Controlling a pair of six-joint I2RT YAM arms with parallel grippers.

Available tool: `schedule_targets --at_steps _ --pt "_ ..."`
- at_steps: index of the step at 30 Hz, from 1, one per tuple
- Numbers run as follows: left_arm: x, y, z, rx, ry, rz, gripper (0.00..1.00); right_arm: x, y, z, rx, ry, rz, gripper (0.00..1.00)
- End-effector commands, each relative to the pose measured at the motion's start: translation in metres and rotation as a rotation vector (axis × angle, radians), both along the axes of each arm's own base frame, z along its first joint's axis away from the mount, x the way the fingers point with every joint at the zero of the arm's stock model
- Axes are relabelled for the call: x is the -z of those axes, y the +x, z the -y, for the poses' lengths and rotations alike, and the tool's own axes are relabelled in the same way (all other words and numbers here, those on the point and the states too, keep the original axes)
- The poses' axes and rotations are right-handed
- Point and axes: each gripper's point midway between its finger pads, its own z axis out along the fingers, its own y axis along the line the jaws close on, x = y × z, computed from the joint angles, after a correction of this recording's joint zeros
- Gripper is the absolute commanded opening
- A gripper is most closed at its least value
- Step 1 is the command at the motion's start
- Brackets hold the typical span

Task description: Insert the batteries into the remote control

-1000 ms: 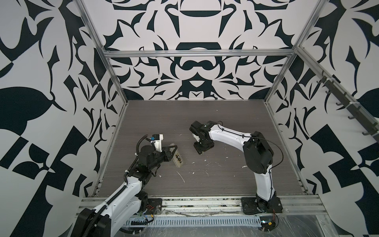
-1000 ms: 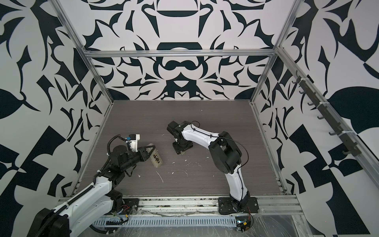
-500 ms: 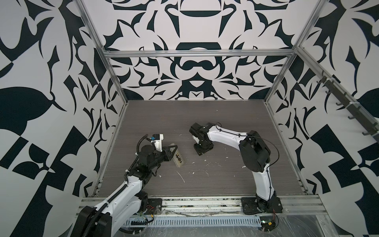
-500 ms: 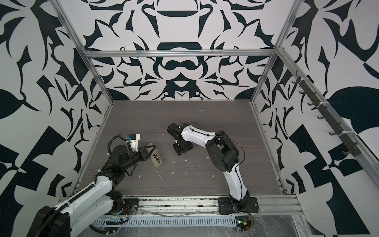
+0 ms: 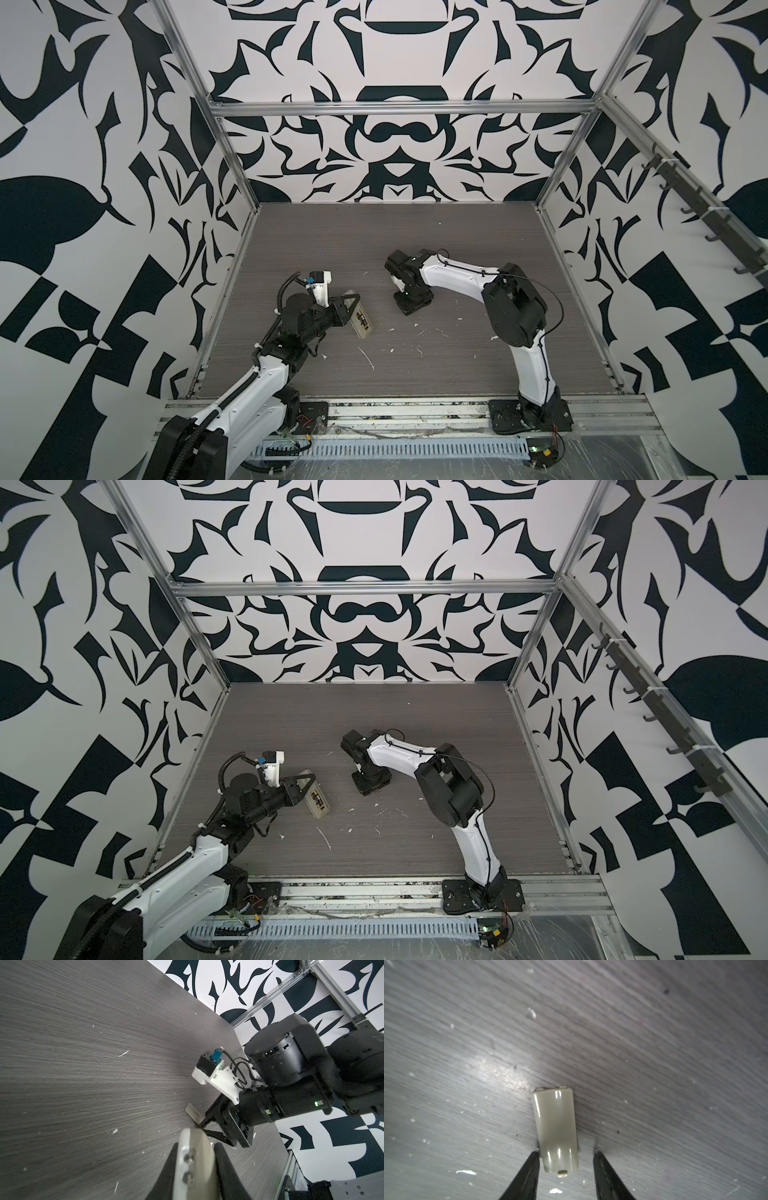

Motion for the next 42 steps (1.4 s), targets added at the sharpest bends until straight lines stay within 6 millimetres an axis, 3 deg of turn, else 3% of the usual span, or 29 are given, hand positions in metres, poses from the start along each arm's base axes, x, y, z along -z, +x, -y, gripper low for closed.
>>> schedule_targets --at_steps 1,31,42 --pt "-0.0146 0.0042 0.0019 0.004 -0.027 0.043 0.00 -0.0017 -0.0020 0.0029 0.007 0.002 -0.009 0.44" --pt "-0.0102 0.0062 0.0034 0.005 -0.028 0.028 0.00 0.0062 -0.0043 0.0050 -0.017 -0.010 -0.020 0.29" --pt "-0.0133 0.0083 0.0032 -0.002 -0.039 0.033 0.00 -0.0022 -0.0020 0.0079 -0.024 -0.007 0.015 0.22"
